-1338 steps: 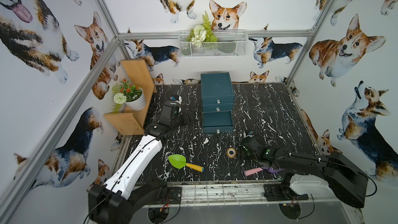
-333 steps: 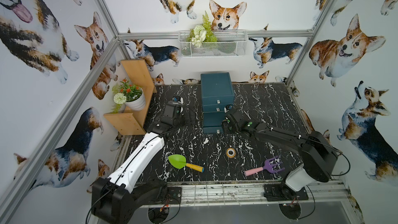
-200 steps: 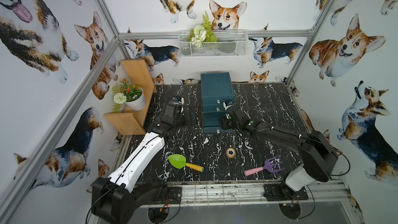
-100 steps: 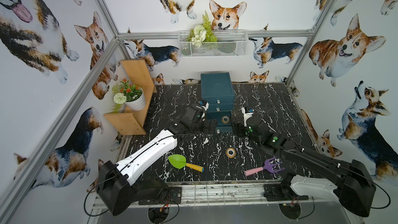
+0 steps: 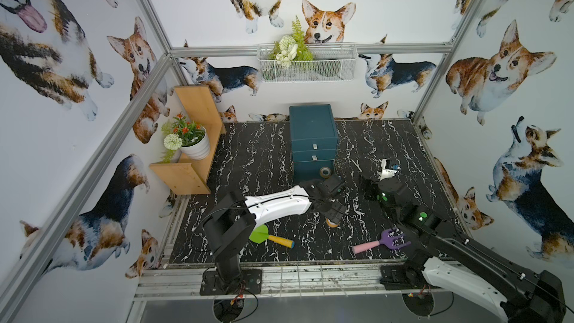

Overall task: Place the transparent tape into the drawer according to color
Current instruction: Pick up the tape from the center of the board.

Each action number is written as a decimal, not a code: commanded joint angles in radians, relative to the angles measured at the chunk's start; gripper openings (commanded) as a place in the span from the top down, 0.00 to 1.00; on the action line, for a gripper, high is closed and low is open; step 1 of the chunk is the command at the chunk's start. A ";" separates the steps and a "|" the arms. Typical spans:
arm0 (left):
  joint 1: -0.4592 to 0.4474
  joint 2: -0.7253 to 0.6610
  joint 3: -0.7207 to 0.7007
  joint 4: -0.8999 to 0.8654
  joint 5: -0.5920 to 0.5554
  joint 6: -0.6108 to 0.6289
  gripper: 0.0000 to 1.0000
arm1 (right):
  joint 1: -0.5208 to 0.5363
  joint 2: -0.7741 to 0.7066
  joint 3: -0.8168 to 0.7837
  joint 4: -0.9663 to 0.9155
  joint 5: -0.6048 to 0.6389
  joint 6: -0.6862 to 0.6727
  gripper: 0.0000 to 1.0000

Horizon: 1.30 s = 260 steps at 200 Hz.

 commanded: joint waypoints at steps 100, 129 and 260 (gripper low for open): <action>-0.102 0.173 0.077 -0.081 -0.031 0.070 0.12 | -0.034 -0.022 0.020 -0.026 0.019 -0.017 0.10; -0.103 0.188 0.062 -0.081 -0.073 0.060 0.19 | -0.039 -0.027 0.027 -0.029 0.015 -0.025 0.09; -0.059 0.127 0.072 -0.094 -0.035 0.060 0.40 | -0.044 -0.018 0.016 -0.014 0.007 -0.018 0.09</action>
